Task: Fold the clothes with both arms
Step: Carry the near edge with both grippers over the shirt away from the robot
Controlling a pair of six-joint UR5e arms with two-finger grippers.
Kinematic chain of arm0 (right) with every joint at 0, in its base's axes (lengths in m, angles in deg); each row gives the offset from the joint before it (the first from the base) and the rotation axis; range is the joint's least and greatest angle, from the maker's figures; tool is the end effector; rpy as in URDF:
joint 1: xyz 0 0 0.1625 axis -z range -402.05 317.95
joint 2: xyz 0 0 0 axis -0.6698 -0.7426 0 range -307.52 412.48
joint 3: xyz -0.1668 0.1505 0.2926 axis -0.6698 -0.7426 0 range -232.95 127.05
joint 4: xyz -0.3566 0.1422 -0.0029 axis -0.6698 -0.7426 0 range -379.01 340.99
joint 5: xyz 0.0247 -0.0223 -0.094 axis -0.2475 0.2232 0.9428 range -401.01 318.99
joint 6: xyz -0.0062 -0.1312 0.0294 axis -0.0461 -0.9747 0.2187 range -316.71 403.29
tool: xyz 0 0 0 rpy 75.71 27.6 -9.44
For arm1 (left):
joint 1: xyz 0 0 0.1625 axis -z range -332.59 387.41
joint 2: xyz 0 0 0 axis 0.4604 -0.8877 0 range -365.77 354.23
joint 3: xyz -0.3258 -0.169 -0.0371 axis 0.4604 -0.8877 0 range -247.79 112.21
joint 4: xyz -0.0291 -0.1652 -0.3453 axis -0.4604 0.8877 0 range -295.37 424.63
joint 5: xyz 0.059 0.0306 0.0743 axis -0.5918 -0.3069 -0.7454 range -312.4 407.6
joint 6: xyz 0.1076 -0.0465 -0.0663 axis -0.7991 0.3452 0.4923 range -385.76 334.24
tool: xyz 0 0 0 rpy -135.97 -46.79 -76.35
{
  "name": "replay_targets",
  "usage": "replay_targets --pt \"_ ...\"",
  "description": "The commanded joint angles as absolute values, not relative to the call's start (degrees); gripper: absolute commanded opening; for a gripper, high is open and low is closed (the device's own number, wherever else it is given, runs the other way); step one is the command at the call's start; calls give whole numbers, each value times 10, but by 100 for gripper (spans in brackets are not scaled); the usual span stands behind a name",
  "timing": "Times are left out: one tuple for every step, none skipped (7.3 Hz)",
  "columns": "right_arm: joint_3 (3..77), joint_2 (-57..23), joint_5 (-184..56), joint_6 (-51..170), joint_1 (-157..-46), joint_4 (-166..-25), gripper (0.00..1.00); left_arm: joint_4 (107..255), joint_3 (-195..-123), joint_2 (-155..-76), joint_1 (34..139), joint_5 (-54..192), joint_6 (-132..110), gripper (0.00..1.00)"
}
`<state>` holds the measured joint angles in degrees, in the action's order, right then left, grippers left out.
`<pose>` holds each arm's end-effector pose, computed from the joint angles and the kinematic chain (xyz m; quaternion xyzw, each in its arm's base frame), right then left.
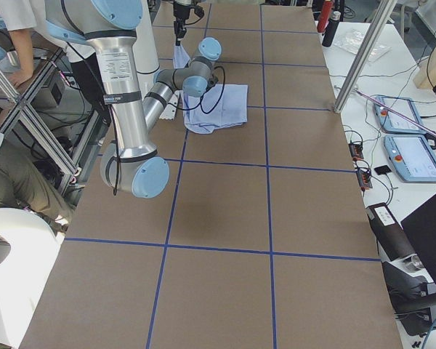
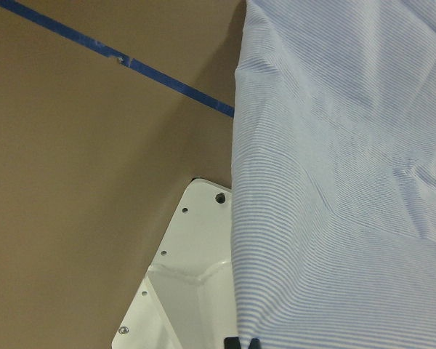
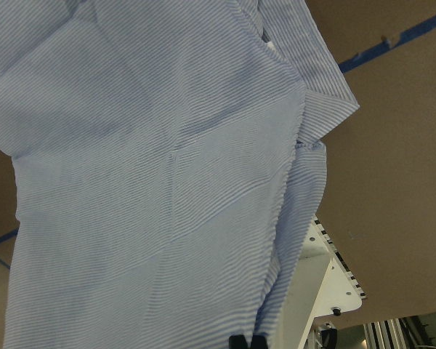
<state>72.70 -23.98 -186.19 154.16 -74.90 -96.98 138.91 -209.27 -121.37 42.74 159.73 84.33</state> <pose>-0.3548 -0.2562 0.1982 -0.3494 -0.4903 0.1343 0.7871 0.3612 -0.1846 0.1166 -0.1858 0.4935 -0.1635 0.8338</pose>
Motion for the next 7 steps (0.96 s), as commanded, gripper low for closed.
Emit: replay_targets --pt "678 -210 -1859 1538 -770 -970 0 1389 -2027 -1242 511 1625 762 0" --pt "636 -176 -1849 1538 -776 -971 0 1407 -1982 -1242 524 1625 749 0" --pt "611 -159 -1825 1538 -776 -971 0 1447 -1930 -1242 524 1624 750 0" --pt "594 -156 -1802 1536 -780 -971 0 1469 -1909 -1242 532 1623 750 0" --pt "573 -156 -1781 1534 -784 -971 0 1473 -1904 -1242 553 1624 745 0" --pt "542 -142 -1760 1534 -788 -971 0 1495 -1878 -1242 569 1624 737 0" --pt "514 -129 -1749 1533 -788 -971 0 1539 -1835 -1242 589 1624 737 0"
